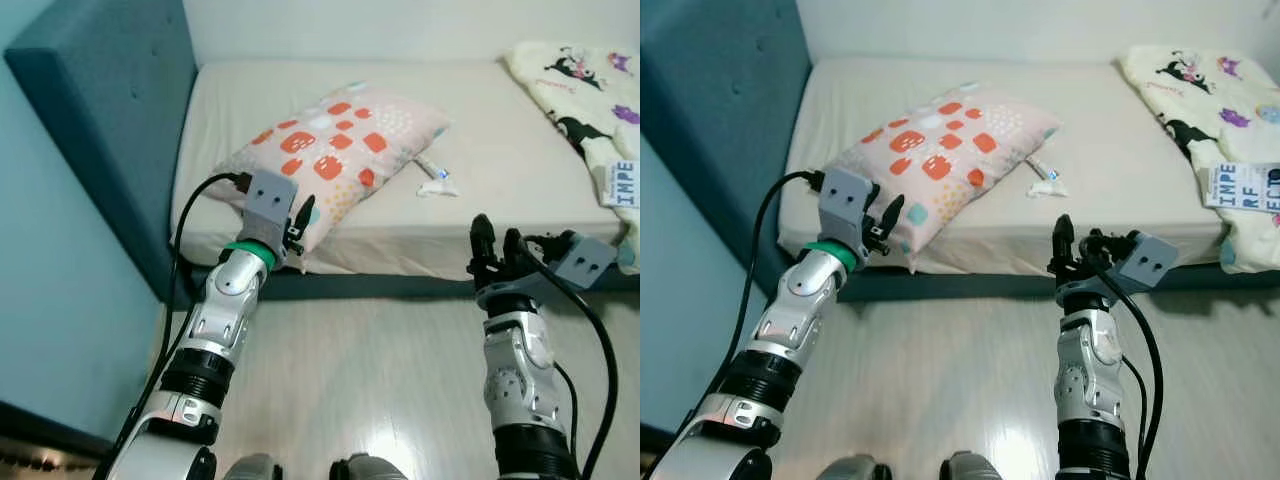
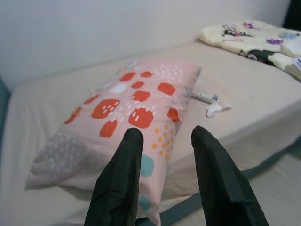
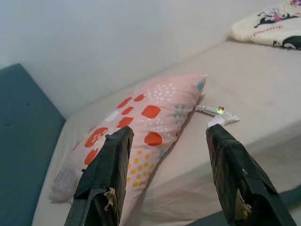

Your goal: Clean up the room

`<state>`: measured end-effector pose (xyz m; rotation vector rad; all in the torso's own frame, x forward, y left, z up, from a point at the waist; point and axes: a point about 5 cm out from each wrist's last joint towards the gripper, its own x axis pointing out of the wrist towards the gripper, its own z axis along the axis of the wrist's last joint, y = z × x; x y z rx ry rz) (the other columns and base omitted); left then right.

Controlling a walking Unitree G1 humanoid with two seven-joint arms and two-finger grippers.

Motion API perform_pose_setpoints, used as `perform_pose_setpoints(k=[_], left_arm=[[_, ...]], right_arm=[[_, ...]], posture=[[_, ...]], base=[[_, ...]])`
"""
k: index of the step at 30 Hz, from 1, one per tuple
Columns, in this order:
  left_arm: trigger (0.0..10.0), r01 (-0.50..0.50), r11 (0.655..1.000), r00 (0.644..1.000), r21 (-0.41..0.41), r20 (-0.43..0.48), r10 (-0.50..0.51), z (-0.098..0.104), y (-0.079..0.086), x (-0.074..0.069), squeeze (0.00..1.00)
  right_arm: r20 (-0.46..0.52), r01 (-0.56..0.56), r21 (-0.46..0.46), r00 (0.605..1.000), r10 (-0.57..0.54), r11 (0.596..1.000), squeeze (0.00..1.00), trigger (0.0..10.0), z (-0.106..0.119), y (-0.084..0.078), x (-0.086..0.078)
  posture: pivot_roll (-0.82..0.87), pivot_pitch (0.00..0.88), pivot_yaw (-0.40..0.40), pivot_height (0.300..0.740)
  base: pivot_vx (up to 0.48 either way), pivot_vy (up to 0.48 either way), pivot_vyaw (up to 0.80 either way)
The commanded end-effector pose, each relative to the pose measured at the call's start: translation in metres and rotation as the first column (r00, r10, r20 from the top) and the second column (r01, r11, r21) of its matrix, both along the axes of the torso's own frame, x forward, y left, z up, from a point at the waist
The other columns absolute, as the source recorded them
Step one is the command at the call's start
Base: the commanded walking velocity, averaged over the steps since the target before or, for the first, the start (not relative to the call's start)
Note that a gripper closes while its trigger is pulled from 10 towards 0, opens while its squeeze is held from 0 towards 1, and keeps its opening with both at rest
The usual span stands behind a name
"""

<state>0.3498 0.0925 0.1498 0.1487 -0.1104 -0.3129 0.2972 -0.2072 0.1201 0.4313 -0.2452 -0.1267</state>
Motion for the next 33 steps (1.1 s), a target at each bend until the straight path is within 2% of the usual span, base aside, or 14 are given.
perform_pose_setpoints(k=[1,28,33], left_arm=[[10.0,0.005,1.000,1.000,0.000,-0.011,-0.005,-0.002,-0.002,0.000,0.00],[10.0,-0.001,1.000,1.000,0.007,-0.016,0.001,-0.005,0.000,-0.001,0.00],[10.0,-0.018,0.999,0.999,0.028,-0.039,0.019,-0.013,0.003,-0.001,0.00]], right_arm=[[-0.019,0.013,0.005,1.000,-0.012,1.000,0.00,10.0,-0.005,-0.003,-0.002],[-0.029,-0.008,-0.005,1.000,0.008,1.000,0.00,10.0,-0.009,0.001,-0.001],[-0.043,-0.021,-0.017,0.999,0.020,1.000,0.00,10.0,-0.012,0.003,-0.001]], posture=[[-0.03,0.000,0.042,0.740],[-0.03,0.000,0.043,0.740],[-0.03,0.000,0.043,0.740]], base=[[0.472,0.000,0.00],[0.472,0.000,0.00],[0.472,0.000,0.00]])
